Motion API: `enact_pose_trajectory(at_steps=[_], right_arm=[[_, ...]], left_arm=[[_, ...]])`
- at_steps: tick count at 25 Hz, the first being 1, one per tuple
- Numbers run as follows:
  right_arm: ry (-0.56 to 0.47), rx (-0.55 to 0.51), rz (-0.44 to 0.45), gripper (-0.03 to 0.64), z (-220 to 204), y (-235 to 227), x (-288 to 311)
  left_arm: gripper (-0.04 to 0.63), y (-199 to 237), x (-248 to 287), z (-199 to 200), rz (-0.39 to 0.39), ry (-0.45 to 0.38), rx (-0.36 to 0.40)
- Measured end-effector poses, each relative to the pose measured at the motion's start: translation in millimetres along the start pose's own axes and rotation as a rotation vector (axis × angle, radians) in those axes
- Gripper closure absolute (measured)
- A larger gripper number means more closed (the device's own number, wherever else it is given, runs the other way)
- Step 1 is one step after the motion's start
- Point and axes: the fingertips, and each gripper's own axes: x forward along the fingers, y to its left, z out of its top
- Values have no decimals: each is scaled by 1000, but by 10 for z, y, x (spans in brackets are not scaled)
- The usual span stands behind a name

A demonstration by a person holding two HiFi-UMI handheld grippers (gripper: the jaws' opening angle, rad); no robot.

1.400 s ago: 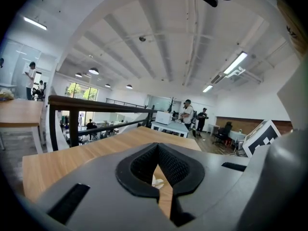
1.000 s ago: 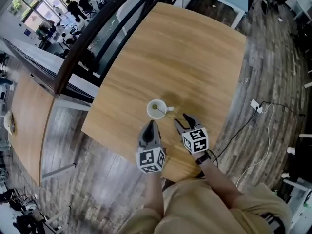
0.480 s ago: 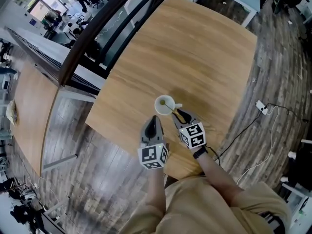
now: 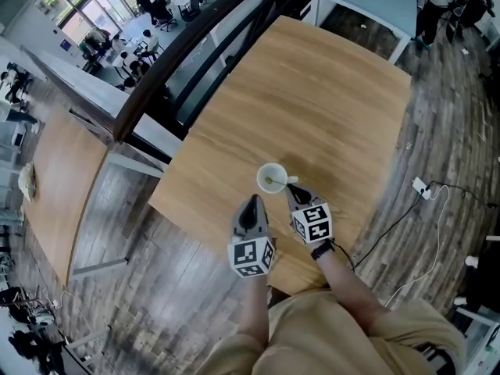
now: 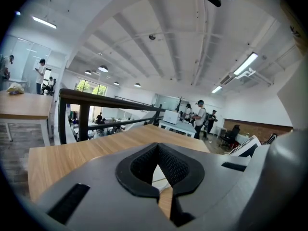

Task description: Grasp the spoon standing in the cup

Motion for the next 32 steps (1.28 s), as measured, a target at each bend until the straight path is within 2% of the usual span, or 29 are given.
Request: enact_pose_trajectory(at_steps=[9,14,22,26,32], right_arm=[[-76,-96,-45,600,374,168,-427],[-120,-211,-92,601,607,342,-788],[-226,-196,-115,601,834,567,-1231],[-281,-157,-105,600,947,604,-1437],[-341,-152,-132,600,1060,626,-1771]], left_arm=[[584,-153,-276,236,-34,-67,18],[584,-261,-469,414,-53,-101,49],[584,-332,-858,651,-71,-162,102],[584,-383,-1018,776,-78,-190,118],[584,-508,-1243,923,-99,-219,146]])
